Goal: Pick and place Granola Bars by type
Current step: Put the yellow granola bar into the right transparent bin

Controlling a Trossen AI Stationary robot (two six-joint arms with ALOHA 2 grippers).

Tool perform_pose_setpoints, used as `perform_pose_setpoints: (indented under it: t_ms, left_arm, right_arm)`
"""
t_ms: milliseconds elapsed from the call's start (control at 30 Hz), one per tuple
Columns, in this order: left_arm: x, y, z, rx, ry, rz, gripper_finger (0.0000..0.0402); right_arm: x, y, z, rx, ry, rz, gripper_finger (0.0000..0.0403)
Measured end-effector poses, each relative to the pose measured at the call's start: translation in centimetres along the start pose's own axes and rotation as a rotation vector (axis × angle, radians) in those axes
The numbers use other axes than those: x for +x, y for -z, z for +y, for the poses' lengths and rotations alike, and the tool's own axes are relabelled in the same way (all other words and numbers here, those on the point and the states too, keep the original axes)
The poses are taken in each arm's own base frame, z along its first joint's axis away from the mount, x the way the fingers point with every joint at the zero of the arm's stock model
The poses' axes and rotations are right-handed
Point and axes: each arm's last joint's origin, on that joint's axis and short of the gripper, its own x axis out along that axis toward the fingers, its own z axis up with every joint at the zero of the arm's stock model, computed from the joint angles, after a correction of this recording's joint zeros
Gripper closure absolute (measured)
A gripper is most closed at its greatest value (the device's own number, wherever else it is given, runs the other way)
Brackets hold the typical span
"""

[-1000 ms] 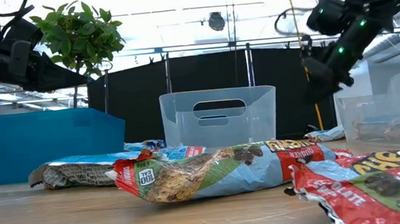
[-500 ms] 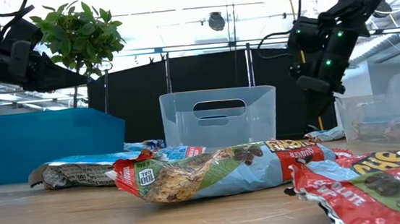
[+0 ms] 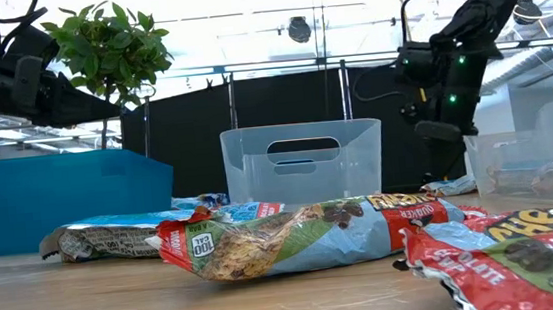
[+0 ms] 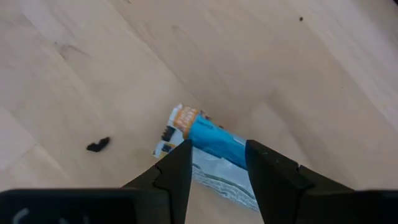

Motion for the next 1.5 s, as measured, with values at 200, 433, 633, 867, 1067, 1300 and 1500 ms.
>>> perform_pose_setpoints:
  t_ms: [200,433,633,867,1067,1300,1500]
  left_arm:
    - [0.0,-0.01,0.0,0.0,0.0,-0.001,0.0309]
    - [0.0,0.0,0.0,0.0,0.0,0.0,0.0309]
    - [0.0,-0.01,0.0,0.0,0.0,0.0,0.0309]
    - [0.0,0.0,0.0,0.0,0.0,0.0,0.0309]
    - [0.0,0.0,0.0,0.0,0.0,0.0,0.0309]
    - [0.0,0.0,0.0,0.0,0.0,0.0,0.0309]
    - [0.0,0.0,0.0,0.0,0.0,0.0,0.0309]
  right_arm:
    - [0.41,0.18,-0.27,0.007,0.003,0.031,0.0264]
    - [0.85,0.54,-0.1,0.003,-0.048,0.082,0.0264]
    - [0.89,0.55,-0.08,0.002,-0.051,0.084,0.0264]
    - [0.89,0.59,-0.08,0.004,-0.05,0.088,0.0271]
    - [0.89,0.53,-0.09,-0.007,-0.048,0.081,0.0326]
    - [0.9,0.48,-0.09,-0.023,-0.049,0.076,0.0398]
    - [0.91,0.43,-0.1,-0.048,-0.046,0.07,0.04]
